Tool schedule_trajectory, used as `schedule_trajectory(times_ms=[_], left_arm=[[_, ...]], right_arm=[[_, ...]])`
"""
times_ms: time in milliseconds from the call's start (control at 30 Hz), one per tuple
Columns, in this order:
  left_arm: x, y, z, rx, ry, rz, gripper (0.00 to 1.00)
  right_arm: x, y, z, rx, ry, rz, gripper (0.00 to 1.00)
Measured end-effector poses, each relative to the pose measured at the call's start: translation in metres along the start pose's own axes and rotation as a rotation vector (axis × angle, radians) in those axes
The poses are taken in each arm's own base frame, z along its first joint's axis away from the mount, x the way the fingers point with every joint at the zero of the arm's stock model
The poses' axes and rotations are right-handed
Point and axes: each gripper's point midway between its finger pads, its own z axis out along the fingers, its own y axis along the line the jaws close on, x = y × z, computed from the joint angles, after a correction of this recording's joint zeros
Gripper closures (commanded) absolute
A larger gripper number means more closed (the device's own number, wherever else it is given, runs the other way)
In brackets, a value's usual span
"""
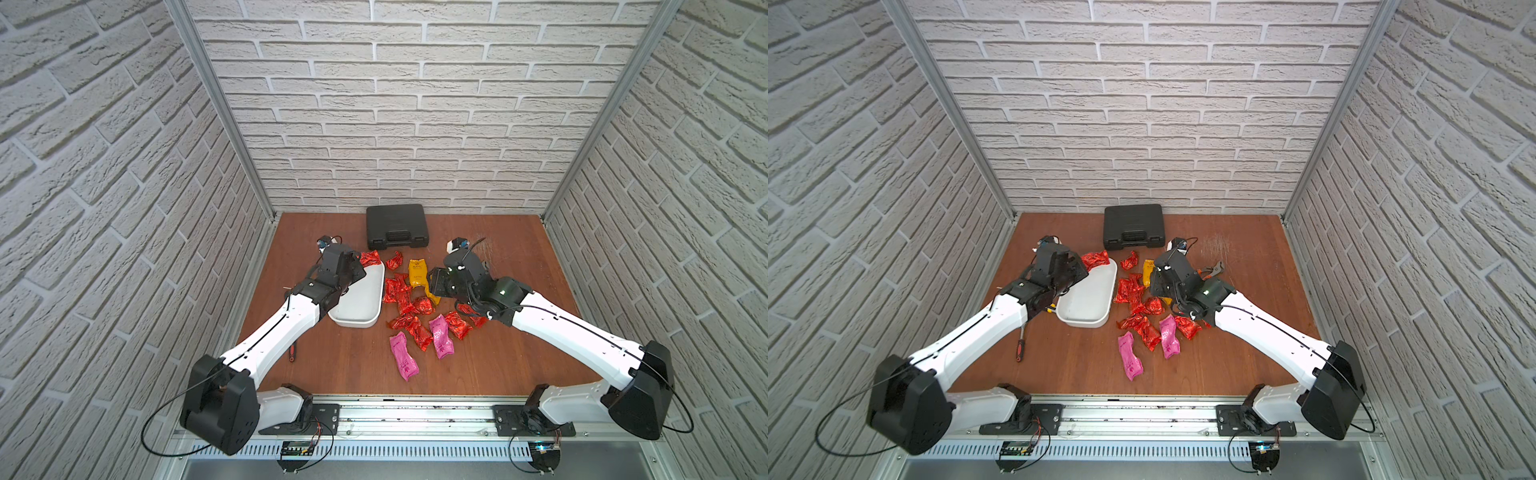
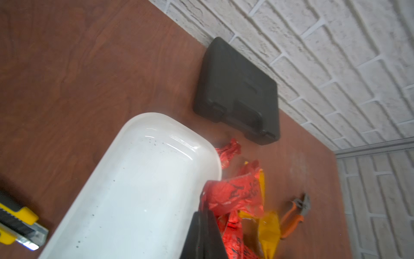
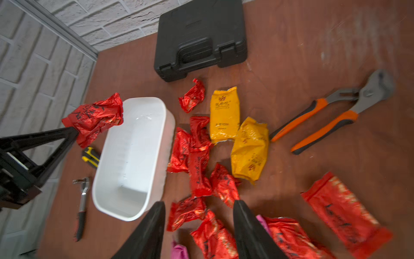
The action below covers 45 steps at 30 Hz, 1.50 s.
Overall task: Take the tea bags out of the storage box
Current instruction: Pick up the tea bag from the storage box.
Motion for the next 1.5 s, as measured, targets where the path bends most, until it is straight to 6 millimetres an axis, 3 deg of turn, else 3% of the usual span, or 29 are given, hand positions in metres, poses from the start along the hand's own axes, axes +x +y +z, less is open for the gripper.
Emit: schedule_trajectory(times_ms=[200,367,467,633,800,967,1067,1200,1433,1500], left_arm=[[0.027,-0.006,-0.019,0.065,0.042,-0.116,1.0],[0.048,-0.012,-0.028,0.106,0.09,-0.201,1.0],[0.052,-0.021,-0.035,0.144,0.103,-0.236,1.0],[0.056,-0.032,-0.042,0.183,0.114,-0.28,1.0],[0.062,-0.032,-0.045,0.191,0.128,-0.316,1.0],[0.071,-0.027,-0.042,0.176,0.147,-0.346,1.0],[0.076,-0.023,-0.041,0.167,0.157,-0.358,1.0],[0.078,-0.022,-0.04,0.163,0.159,-0.376,1.0],[0.077,-0.023,-0.044,0.175,0.155,-0.386,0.99],[0.078,-0.02,-0.044,0.177,0.151,-0.386,0.6]], right_arm=[[0.011,0.039,0.012,-0.202,0.079,0.099,0.24],[0.01,0.063,0.025,-0.31,0.105,0.169,0.23],[0.017,0.067,0.041,-0.318,0.141,0.206,0.23],[0.03,0.071,0.064,-0.326,0.191,0.263,0.33],[0.025,0.084,0.068,-0.388,0.191,0.306,0.4],[0.017,0.094,0.065,-0.437,0.168,0.33,0.33],[0.014,0.096,0.067,-0.45,0.159,0.337,0.34],[0.02,0.094,0.077,-0.437,0.172,0.349,0.47],[0.03,0.09,0.09,-0.411,0.201,0.352,0.92],[0.03,0.091,0.089,-0.414,0.203,0.343,0.96]])
